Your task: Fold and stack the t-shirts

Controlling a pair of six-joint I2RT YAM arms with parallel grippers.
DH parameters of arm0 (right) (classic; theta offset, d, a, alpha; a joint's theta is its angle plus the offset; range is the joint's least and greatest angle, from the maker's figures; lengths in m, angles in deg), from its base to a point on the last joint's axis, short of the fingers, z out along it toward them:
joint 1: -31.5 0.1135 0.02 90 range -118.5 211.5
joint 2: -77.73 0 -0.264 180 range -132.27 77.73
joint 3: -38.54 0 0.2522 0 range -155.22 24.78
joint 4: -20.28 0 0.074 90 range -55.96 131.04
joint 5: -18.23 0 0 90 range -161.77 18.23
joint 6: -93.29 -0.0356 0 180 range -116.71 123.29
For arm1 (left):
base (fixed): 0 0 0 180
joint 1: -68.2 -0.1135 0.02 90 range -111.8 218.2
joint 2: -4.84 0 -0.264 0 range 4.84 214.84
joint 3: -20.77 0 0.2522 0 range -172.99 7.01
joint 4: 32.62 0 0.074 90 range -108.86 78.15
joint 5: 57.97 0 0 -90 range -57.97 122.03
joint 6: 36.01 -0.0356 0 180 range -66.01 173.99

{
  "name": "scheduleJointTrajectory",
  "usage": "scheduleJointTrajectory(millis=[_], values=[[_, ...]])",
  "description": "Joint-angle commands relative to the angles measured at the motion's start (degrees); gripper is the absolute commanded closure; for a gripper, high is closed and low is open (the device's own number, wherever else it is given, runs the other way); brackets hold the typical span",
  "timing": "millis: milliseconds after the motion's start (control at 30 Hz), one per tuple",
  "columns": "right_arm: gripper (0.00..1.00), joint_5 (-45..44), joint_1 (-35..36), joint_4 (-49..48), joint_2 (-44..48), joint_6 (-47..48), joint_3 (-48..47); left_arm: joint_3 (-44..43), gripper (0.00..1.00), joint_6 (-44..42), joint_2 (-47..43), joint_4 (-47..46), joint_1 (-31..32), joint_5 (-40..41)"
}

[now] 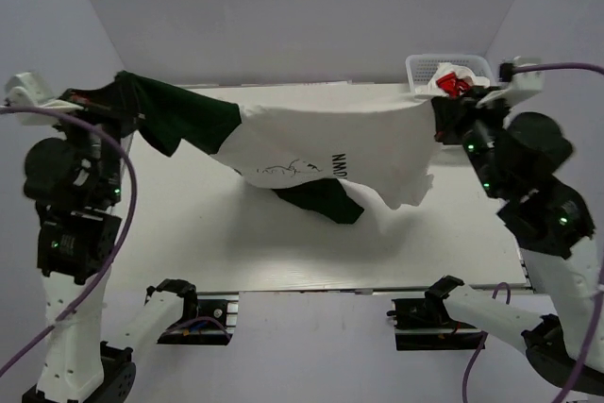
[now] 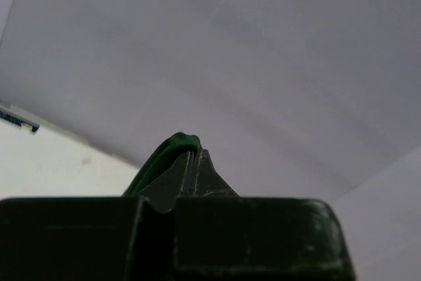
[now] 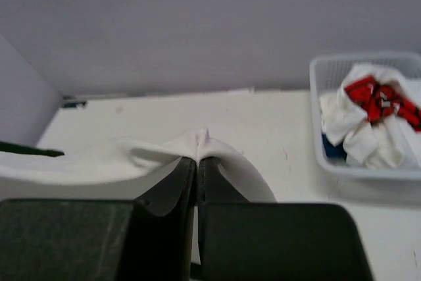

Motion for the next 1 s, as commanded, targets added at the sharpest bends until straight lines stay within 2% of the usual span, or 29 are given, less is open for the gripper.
scheduleJointTrajectory(millis=[0, 67, 133, 167, 200, 267, 400, 500, 567, 667, 733, 767, 800, 867, 900, 967], values=[[1.0, 2.3, 0.1, 1.3, 1.4, 6.2, -9.4, -11.5, 1.0, -4.8, -1.0, 0.9, 0.1, 0.3], [1.0, 6.5, 0.0, 2.4, 1.7, 7.4, -17.4, -17.5, 1.0, -6.5, -0.2, 1.8, -0.5, -2.1], [1.0, 9.5, -0.1, 2.5, 2.4, 8.1, -23.9, -27.6, 1.0, -8.0, 2.1, 3.7, -0.5, -4.3], [1.0, 15.0, -0.1, 2.5, 2.4, 9.6, -25.3, -31.5, 1.0, -8.0, 3.2, 4.8, -0.5, -5.2], [1.0, 16.9, 0.0, 3.0, 2.7, 9.9, -26.7, -38.2, 1.0, -9.1, 4.1, 5.6, -0.5, -6.9], [1.0, 21.7, -0.1, 3.6, 3.0, 10.7, -31.1, -46.3, 1.0, -9.1, 6.4, 6.2, -0.5, -7.4], [1.0, 32.0, -0.2, 2.5, 5.5, 10.1, -33.2, -48.6, 1.0, -8.0, 5.7, -1.0, -0.5, -11.1], [1.0, 33.7, -0.2, 1.7, 7.3, 9.6, -31.6, -50.4, 1.0, -6.9, 5.7, -2.9, -0.5, -13.0], [1.0, 32.8, -0.2, 0.9, 8.3, 9.6, -28.3, -50.4, 1.0, -6.9, 6.3, -3.5, -0.5, -13.0], [1.0, 26.6, -0.1, -0.6, 8.5, 9.6, -23.1, -49.4, 1.0, -6.9, 9.1, -2.7, -0.5, -11.7], [1.0, 17.9, 0.0, -1.7, 7.6, 9.3, -20.4, -47.1, 1.0, -8.0, 10.9, -2.2, -0.5, -10.3], [1.0, 15.8, 0.2, -2.9, 7.1, 9.2, -16.9, -43.6, 1.0, -8.5, 13.0, -2.2, -0.5, -9.4], [1.0, 9.6, 0.2, -3.7, 5.8, 8.6, -13.1, -41.6, 1.0, -8.6, 14.3, -2.8, -0.5, -7.7], [1.0, 5.6, 0.3, -6.9, 4.3, 8.1, -6.9, -36.0, 1.0, -10.0, 17.8, -3.3, 0.2, -3.9], [1.0, -1.2, -0.2, -9.0, 1.8, 8.1, -0.3, -34.1, 1.0, -10.9, 21.8, -3.8, 0.2, -2.9], [1.0, -5.4, -0.3, -14.5, -0.3, 6.9, 4.1, -27.4, 1.0, -12.1, 26.1, -5.3, -0.4, -0.3]])
